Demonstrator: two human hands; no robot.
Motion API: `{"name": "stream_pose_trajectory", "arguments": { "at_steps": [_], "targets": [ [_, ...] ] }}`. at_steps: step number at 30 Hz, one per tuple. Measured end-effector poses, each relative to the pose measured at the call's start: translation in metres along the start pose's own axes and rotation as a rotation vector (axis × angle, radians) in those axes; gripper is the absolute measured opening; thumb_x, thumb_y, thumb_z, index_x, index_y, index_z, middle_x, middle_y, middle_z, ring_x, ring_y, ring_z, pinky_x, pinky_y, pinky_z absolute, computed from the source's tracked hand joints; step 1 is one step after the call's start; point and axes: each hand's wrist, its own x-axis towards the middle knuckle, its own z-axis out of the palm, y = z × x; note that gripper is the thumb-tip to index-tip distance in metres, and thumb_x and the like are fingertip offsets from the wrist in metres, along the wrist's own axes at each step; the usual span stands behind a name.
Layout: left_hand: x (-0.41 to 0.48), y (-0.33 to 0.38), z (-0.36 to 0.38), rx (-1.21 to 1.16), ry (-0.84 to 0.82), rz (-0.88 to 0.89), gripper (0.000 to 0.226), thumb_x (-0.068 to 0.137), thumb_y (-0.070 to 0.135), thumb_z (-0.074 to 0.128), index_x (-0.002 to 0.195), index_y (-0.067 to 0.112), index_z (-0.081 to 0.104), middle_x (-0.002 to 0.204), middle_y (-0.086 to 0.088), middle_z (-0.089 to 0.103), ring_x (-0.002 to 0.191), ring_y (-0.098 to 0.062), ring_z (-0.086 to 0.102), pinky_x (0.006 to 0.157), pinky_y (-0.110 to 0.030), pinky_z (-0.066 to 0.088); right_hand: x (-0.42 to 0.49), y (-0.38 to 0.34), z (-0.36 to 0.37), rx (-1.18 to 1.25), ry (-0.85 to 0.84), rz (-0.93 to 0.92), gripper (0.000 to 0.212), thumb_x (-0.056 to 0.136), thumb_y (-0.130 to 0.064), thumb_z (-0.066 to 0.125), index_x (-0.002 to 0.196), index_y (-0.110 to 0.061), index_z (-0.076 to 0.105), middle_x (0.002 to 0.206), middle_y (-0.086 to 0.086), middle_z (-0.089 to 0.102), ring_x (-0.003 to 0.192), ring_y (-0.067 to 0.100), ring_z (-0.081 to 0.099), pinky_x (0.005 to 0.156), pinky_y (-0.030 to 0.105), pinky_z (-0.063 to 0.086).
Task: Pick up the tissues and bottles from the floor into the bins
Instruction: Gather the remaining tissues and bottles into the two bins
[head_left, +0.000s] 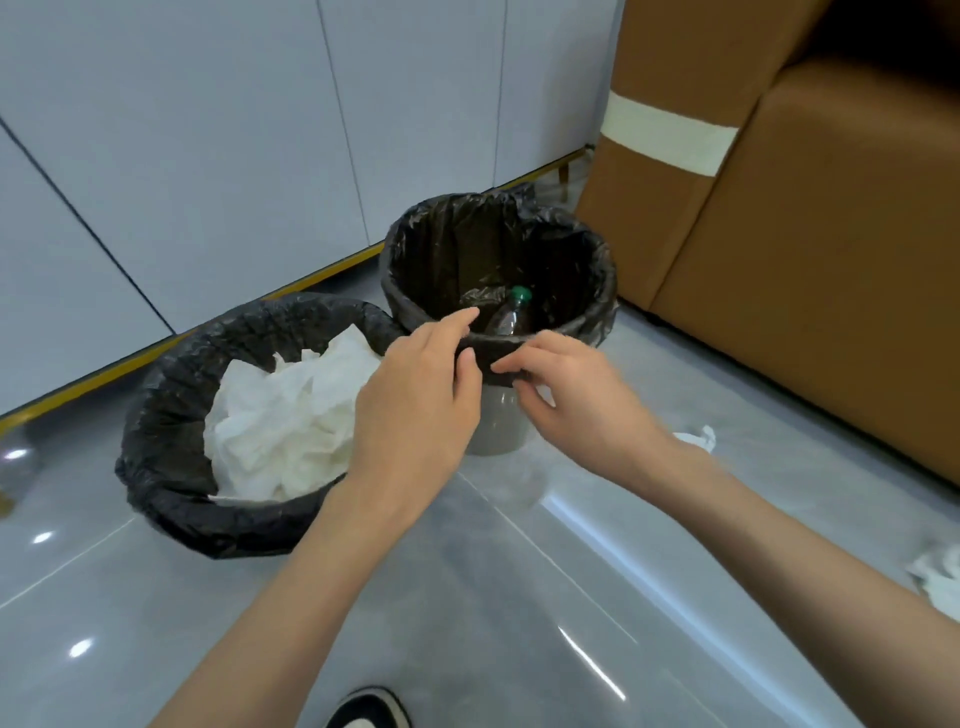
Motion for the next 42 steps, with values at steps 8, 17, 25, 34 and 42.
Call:
{"name": "stream_pose_trajectory", "arguments": {
  "at_steps": [8,17,25,34,42],
  "targets": [
    [-0.014,0.061,0.06,-0.074,-0.187,0.092,0.037,0.097,0.024,0.042,0.133,0.03,0.047,0.127,0.011,0.056,0.116,-0.015,0.051,0.092,-0.041,0.047,-0.097,0.081,-0.023,0.007,-0.025,0.344,0.029,0.093,-0.013,0.049,0.114,-0.023,0.066,0.113,-0.005,0.059,0.093,0.014,0.06,0.088,0.036,0.047],
    [-0.035,0.127,0.156,-0.115,-0.465,0.21,0.036,0.093,0.022,0.045,0.128,0.03,0.051,0.121,0.01,0.061,0.107,-0.018,0.059,0.09,-0.041,0.048,-0.214,0.152,-0.038,-0.034,-0.053,0.669,0.03,0.093,-0.015,0.048,0.117,-0.025,0.064,0.117,-0.005,0.059,0.096,0.014,0.059,0.083,0.03,0.047],
    [-0.055,0.184,0.226,-0.155,-0.733,0.246,0.034,0.093,0.017,0.045,0.124,0.022,0.056,0.111,0.006,0.065,0.104,-0.018,0.06,0.092,-0.033,0.045,-0.315,0.2,-0.042,-0.044,-0.022,1.016,0.033,0.092,-0.015,0.047,0.121,-0.023,0.061,0.123,-0.002,0.057,0.105,0.018,0.058,0.086,0.032,0.048],
    [-0.088,0.237,0.271,-0.069,-1.076,0.392,0.042,0.094,0.019,0.043,0.137,0.022,0.044,0.124,0.0,0.058,0.111,-0.02,0.056,0.094,-0.028,0.043,-0.413,0.234,-0.022,0.142,0.025,1.445,0.045,0.089,-0.017,0.056,0.133,-0.015,0.051,0.138,0.008,0.047,0.121,0.025,0.051,0.098,0.026,0.037],
    [-0.117,0.263,0.294,0.044,-1.149,0.532,0.046,0.097,0.024,0.04,0.142,0.025,0.035,0.136,-0.001,0.048,0.119,-0.02,0.05,0.1,-0.031,0.041,-0.421,0.242,0.005,0.26,-0.026,1.471,0.044,0.088,-0.013,0.051,0.131,-0.004,0.05,0.135,0.016,0.048,0.124,0.031,0.045,0.101,0.03,0.035]
  ]
}}
